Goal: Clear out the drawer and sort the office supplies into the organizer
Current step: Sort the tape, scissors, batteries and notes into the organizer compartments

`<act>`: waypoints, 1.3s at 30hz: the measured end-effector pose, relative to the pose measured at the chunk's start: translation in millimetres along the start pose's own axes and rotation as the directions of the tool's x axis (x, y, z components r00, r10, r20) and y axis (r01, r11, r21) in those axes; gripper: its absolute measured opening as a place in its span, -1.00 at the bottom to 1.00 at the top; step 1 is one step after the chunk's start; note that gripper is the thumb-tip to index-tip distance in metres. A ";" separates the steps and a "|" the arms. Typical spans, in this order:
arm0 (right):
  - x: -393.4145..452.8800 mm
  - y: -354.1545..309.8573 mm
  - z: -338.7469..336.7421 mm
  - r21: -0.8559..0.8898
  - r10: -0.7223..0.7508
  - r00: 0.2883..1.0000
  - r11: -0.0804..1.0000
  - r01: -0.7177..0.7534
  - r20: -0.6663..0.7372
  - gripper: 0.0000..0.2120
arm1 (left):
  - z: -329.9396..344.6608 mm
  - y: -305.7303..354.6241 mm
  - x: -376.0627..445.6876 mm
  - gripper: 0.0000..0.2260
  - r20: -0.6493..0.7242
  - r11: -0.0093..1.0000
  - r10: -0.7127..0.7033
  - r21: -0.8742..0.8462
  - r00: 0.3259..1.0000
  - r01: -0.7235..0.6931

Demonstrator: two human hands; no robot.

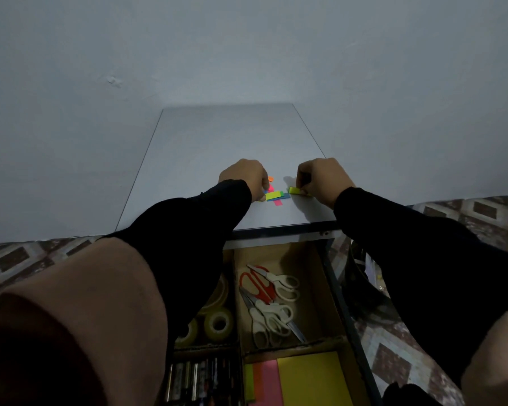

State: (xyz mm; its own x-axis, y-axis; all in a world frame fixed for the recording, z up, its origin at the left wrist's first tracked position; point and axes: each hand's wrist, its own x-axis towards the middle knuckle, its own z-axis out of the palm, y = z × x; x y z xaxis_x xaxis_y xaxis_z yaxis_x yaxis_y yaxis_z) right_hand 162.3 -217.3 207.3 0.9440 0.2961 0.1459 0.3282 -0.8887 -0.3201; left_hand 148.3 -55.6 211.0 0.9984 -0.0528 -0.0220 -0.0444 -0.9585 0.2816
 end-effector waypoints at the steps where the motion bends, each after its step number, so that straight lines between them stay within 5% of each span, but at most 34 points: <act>1: 0.3 0.2 0.0 0.001 0.000 1.000 1.000 0.000 0.002 -0.86 | -0.5 0.7 0.7 -0.75 0.017 1.000 0.002 0.005 1.000 -0.002; 12: 0.7 1.5 1.4 0.003 -0.003 1.000 1.000 0.003 -0.008 -0.86 | 1.6 11.4 -1.6 -0.80 0.000 0.992 0.082 0.098 0.997 -0.082; 24: -1.2 12.3 -7.4 0.169 0.117 0.990 0.980 -0.102 -0.078 -0.83 | -9.8 7.8 3.3 -0.93 -0.061 0.986 -0.012 -0.165 0.998 0.001; 30: -2.8 9.7 -11.6 0.339 0.187 0.982 0.926 -0.167 -0.028 -0.86 | -21.7 2.7 1.8 -0.84 0.089 0.733 -0.180 -0.652 0.980 0.194; 36: -6.9 7.7 -13.7 0.556 0.234 0.972 0.807 -0.201 0.013 -0.84 | -23.1 6.8 -9.4 -0.88 0.222 0.430 -0.189 -0.857 0.956 0.284; 39: -13.7 3.4 -15.5 0.636 0.233 0.972 0.746 -0.198 0.029 -0.77 | -22.2 5.3 -16.6 -0.90 0.217 0.427 -0.177 -0.862 0.960 0.273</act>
State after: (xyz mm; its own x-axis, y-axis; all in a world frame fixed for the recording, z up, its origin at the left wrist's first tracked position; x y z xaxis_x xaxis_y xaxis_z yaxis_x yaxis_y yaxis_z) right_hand 149.9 -229.8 218.7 0.9950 0.0911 0.0398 0.0802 -0.4986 -0.8631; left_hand 132.2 -53.6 234.2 0.9585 0.0577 -0.2791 0.2850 -0.1821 0.9411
